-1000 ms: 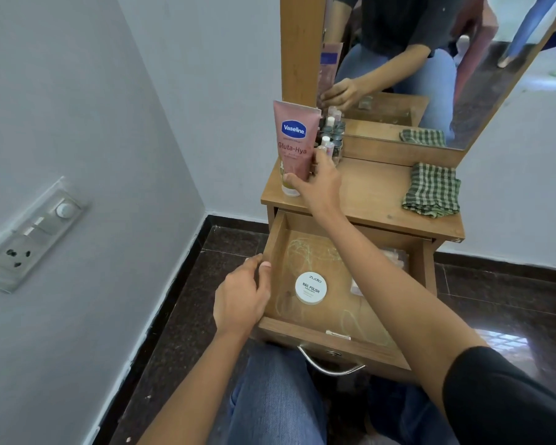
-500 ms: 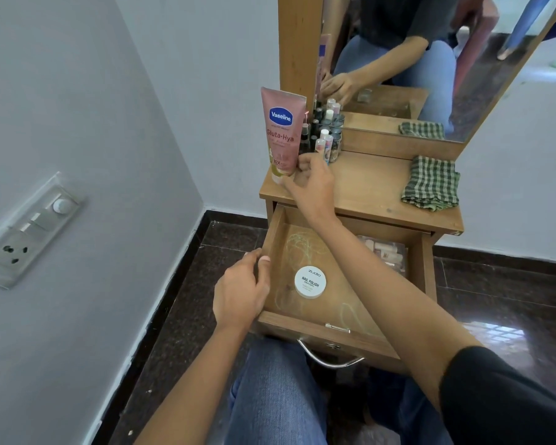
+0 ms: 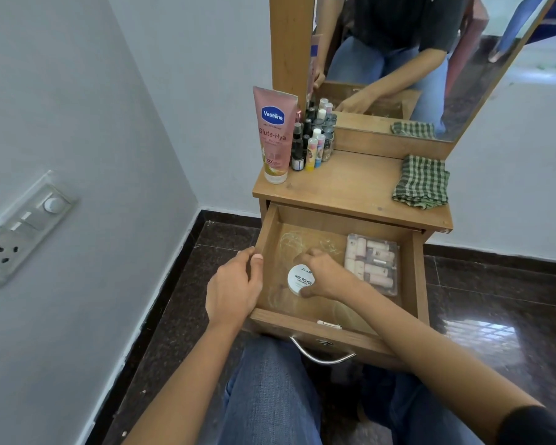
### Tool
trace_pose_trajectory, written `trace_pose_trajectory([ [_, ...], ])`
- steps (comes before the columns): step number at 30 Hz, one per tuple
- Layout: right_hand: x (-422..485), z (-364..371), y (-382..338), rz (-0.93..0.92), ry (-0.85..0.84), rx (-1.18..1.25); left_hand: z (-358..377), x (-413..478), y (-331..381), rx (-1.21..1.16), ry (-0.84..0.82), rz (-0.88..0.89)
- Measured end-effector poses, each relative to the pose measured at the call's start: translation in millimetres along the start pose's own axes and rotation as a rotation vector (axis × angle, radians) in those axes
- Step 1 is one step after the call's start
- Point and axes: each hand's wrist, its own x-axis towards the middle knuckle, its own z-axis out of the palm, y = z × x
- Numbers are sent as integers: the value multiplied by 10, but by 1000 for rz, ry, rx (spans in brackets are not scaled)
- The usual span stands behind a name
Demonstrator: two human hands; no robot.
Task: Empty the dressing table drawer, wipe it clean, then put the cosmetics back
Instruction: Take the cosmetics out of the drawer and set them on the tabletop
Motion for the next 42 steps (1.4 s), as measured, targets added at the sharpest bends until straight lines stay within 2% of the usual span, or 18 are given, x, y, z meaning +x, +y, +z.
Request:
trace_pose_trajectory([
  [7,-8,54,-57,-26,-9,-123,-4,3,2,7,1,1],
  [11,-67,-26,-99,0,42,-43,-4,0,-1,7,4,-2],
  [16,-160,-631,-284,-25,369,156,-3,10,-6,10,-7,6],
  [20,43,-1103,-321,17,593,187,-6,1,-7,6,-1,15],
  [27,449,-1144,-276,115,622,222,9,12,-27,1,8,27],
  [34,496,-1010,-343,99,723,335,6,16,-23,4,17,33],
  [42,509,-962,-331,102,693,274,4,15,-5,8,11,25],
])
